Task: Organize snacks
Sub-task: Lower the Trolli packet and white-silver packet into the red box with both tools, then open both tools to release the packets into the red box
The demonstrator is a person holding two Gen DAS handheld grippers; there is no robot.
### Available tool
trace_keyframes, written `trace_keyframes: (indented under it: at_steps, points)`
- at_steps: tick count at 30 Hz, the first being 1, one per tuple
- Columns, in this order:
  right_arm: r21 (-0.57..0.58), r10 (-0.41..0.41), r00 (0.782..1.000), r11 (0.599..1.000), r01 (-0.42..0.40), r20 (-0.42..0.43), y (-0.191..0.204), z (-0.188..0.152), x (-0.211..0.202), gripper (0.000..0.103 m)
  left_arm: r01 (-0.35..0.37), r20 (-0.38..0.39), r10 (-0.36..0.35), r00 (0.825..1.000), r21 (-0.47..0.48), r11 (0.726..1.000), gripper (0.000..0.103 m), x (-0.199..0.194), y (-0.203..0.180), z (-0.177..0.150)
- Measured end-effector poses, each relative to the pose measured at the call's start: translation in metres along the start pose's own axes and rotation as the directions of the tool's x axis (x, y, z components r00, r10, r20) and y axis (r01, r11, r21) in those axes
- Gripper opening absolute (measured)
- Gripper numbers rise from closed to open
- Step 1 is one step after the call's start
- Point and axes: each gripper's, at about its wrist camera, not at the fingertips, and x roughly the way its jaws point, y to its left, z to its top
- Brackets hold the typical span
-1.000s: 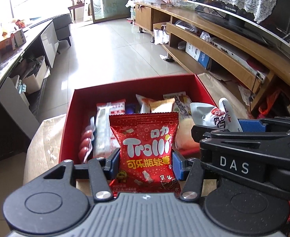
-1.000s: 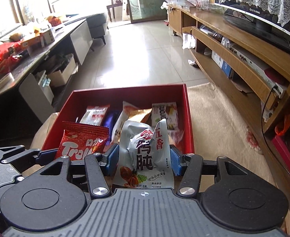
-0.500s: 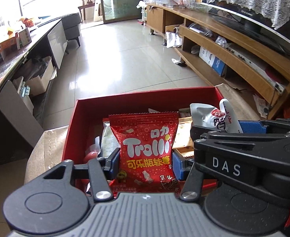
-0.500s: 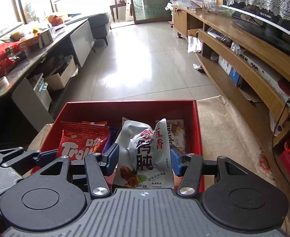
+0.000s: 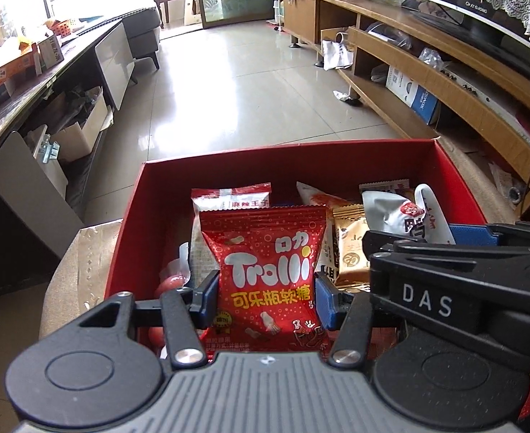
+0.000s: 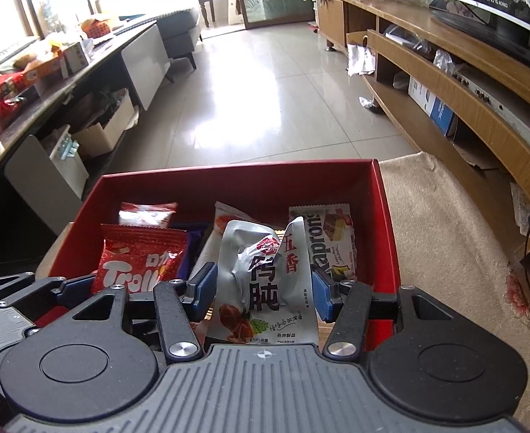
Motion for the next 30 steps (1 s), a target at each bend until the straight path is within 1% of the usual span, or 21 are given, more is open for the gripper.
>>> trace_keyframes:
  at_steps: [5, 14, 17, 23, 30]
  points:
    - [0.001, -0.011, 1.0, 1.0, 0.011, -0.004, -0.002, 0.0, 0.003, 0.064, -0.012, 0.006, 0.012, 1.0, 0.014, 1.0, 0.049, 0.002, -0.003, 0.0]
    - [0.002, -0.027, 0.999, 1.0, 0.027, -0.017, -0.005, -0.001, 0.009, 0.065, -0.023, -0.006, 0.023, 1.0, 0.024, 0.999, 0.054, 0.008, -0.001, -0.001]
    - [0.007, -0.026, 1.0, 1.0, 0.026, -0.017, -0.004, -0.001, 0.008, 0.071, -0.022, -0.012, 0.022, 1.0, 0.018, 1.0, 0.057, 0.007, 0.001, 0.001]
    - [0.015, -0.026, 1.0, 1.0, 0.026, -0.009, -0.007, 0.001, 0.005, 0.078, -0.016, -0.023, 0.016, 1.0, -0.002, 1.0, 0.062, 0.006, 0.006, 0.002]
    - [0.038, -0.021, 1.0, 0.999, 0.021, -0.004, -0.013, 0.002, 0.001, 0.078, -0.012, -0.015, 0.012, 1.0, -0.02, 1.0, 0.066, 0.0, 0.01, 0.005]
